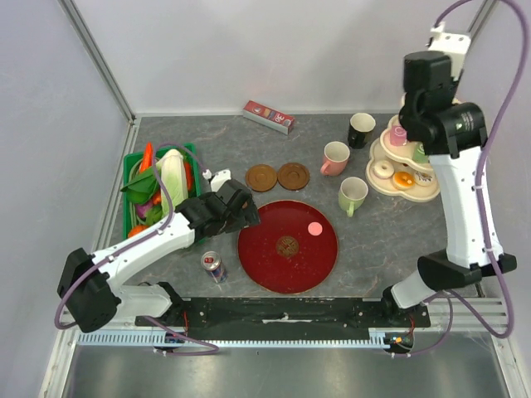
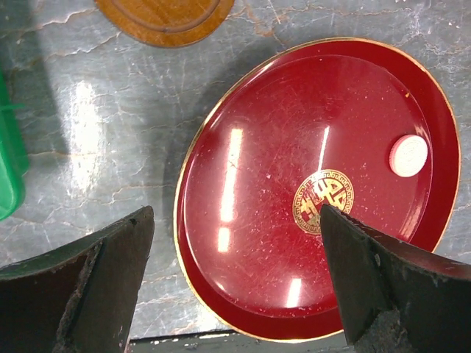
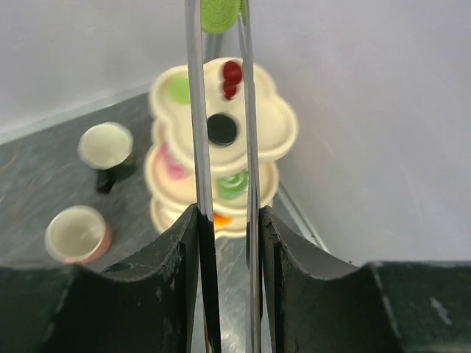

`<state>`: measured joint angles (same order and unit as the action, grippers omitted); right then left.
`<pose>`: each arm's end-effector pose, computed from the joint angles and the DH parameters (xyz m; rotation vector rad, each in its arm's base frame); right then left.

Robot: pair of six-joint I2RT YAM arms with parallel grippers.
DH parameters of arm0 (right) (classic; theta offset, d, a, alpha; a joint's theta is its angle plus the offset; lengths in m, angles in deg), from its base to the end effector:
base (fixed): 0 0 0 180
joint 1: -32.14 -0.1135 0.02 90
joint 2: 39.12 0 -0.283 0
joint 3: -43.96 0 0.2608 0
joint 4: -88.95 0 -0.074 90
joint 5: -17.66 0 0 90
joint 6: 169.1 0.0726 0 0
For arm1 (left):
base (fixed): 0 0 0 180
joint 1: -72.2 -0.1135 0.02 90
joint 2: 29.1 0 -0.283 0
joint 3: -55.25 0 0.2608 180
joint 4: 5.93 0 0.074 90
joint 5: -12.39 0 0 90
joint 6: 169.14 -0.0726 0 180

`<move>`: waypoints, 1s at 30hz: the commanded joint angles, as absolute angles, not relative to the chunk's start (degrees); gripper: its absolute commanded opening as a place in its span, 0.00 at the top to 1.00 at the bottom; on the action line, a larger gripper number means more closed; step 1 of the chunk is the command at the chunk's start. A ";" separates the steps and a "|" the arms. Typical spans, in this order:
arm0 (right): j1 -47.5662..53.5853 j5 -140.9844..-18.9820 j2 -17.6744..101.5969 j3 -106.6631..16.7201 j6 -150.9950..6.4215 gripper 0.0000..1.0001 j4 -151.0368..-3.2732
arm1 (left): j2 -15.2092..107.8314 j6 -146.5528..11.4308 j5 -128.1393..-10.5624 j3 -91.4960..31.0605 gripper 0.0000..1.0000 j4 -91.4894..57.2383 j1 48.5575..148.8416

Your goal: Serve the afternoon tea

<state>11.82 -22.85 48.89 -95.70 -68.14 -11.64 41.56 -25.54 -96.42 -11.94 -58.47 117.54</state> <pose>0.2810 0.0452 0.5444 0.3604 1.8771 -0.5176 0.2039 -0.1730 0.2464 -0.3059 2.4812 -0.3113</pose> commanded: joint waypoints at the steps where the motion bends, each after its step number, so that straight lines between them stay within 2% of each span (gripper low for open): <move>1: 24.98 -29.96 53.77 -98.89 -72.51 0.59 -15.52 | 43.59 -30.09 -95.46 -14.56 0.01 -53.34 117.11; 4: 34.65 -36.72 55.97 -97.49 -71.20 0.60 -15.61 | 44.91 -31.50 -95.63 -14.91 0.01 -52.19 116.76; 10: 43.38 -45.16 54.49 -90.55 -70.31 0.60 -18.25 | 46.93 -33.87 -94.75 -16.41 0.01 -50.61 115.45; 18: 45.76 -53.53 50.36 -82.02 -70.14 0.60 -20.01 | 46.93 -36.07 -92.64 -15.62 0.01 -47.97 114.56; 30: 45.76 -50.20 46.58 -81.31 -68.12 0.56 -21.32 | 46.75 -36.87 -90.53 -14.48 0.01 -46.39 113.42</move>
